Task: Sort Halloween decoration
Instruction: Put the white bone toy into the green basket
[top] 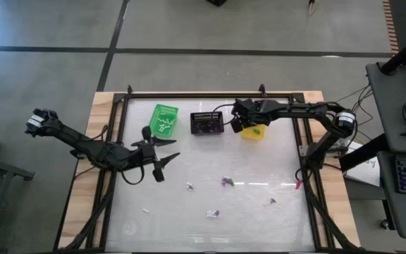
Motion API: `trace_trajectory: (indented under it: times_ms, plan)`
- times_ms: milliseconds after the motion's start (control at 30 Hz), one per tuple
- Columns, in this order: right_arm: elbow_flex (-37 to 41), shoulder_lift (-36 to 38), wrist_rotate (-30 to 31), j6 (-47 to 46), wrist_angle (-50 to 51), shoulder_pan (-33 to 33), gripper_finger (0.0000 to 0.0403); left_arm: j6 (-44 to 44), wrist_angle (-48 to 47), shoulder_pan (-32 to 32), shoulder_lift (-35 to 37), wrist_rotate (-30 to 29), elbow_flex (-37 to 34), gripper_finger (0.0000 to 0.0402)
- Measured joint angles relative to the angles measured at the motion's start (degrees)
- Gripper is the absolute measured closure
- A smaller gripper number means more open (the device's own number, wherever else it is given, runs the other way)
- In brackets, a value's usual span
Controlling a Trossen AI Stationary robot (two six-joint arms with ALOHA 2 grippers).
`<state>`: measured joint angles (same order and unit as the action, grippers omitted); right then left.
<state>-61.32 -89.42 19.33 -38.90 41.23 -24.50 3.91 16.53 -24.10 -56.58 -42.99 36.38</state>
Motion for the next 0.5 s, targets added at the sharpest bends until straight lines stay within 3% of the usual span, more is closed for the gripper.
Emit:
trace_trajectory:
  times_ms: [333,500]
  plan:
    - [-3.03,4.12,-1.75,2.16,0.13,7.03,0.0302,-3.23,-7.36,0.0,-0.02,0.77,-0.1,0.0208]
    - [-4.65,5.85,-1.65,3.49,0.01,13.3,0.0309,-5.08,-13.14,0.0,-1.12,13.09,-1.17,0.0208]
